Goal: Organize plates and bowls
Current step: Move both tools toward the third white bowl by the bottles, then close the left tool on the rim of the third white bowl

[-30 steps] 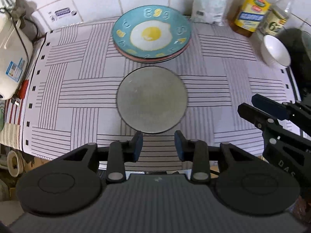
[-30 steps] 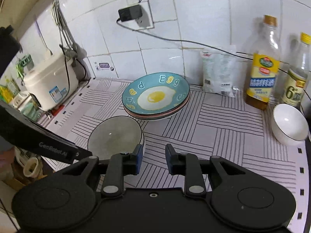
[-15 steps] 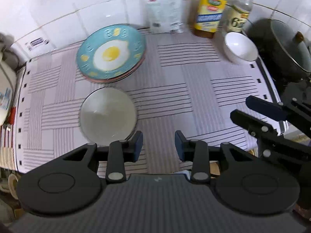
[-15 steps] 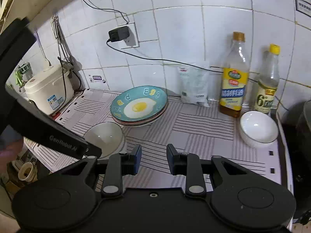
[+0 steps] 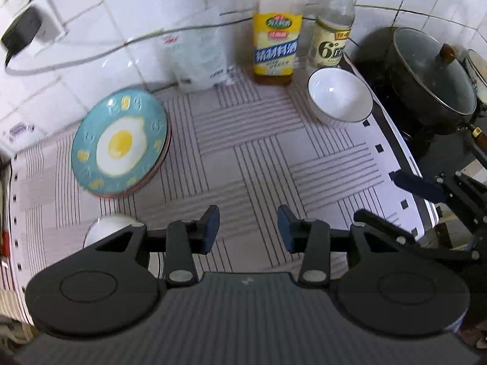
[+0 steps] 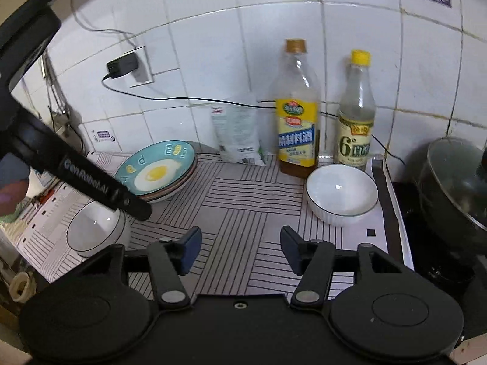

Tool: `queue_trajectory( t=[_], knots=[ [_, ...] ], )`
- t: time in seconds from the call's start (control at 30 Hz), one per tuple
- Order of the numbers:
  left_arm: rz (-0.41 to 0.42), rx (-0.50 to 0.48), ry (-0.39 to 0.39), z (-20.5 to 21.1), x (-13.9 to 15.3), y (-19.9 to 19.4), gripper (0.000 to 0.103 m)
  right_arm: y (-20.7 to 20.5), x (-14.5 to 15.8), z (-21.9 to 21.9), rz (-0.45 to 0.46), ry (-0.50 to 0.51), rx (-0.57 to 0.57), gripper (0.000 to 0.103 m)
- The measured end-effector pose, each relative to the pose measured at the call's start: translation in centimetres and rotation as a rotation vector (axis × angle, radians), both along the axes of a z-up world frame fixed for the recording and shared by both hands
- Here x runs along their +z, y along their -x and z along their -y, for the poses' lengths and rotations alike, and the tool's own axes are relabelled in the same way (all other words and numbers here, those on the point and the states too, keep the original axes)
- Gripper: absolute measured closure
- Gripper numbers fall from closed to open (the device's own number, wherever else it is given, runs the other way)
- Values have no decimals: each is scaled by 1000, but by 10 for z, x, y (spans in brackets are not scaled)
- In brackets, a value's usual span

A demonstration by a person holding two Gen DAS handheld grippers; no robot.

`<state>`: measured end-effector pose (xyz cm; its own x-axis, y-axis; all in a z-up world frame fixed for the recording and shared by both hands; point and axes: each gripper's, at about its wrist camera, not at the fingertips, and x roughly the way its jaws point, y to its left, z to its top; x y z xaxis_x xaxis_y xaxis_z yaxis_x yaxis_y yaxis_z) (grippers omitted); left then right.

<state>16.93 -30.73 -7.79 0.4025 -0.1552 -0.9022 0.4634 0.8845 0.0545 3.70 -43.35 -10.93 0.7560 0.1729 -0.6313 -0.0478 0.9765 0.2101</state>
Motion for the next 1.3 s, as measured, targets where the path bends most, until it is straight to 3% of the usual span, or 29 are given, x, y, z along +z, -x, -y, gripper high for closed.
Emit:
queue_trajectory(
  t=[0.23, 0.4, 0.6, 0.77, 0.93, 1.07, 1.23, 1.3],
  knots=[
    [-13, -48, 14, 29, -19, -22, 61, -6, -20, 14, 27, 1, -17, 29],
    [-24, -90, -22, 52, -45, -36, 56, -21, -53, 31, 26, -3, -88, 20],
    [-17, -93, 33, 75, -62, -62, 48, -40, -93, 54, -6, -38, -193, 19],
    [-33, -79, 92, 93, -73, -87, 43, -63, -114, 60, -52, -3, -202, 13],
    [-57, -71, 146, 109, -87, -111, 43, -83, -126, 65, -77, -6, -233, 13],
    [-23, -108, 130, 125, -102, -118, 43, -95, -126, 57, -109, 135, -274, 13],
    [-74, -89, 167, 135, -130, -136, 45, -104, -135, 62, -95, 97, -280, 12],
    [-86, -84, 183, 135, -138, -141, 53, -110, -139, 66, -84, 95, -304, 12]
  ],
)
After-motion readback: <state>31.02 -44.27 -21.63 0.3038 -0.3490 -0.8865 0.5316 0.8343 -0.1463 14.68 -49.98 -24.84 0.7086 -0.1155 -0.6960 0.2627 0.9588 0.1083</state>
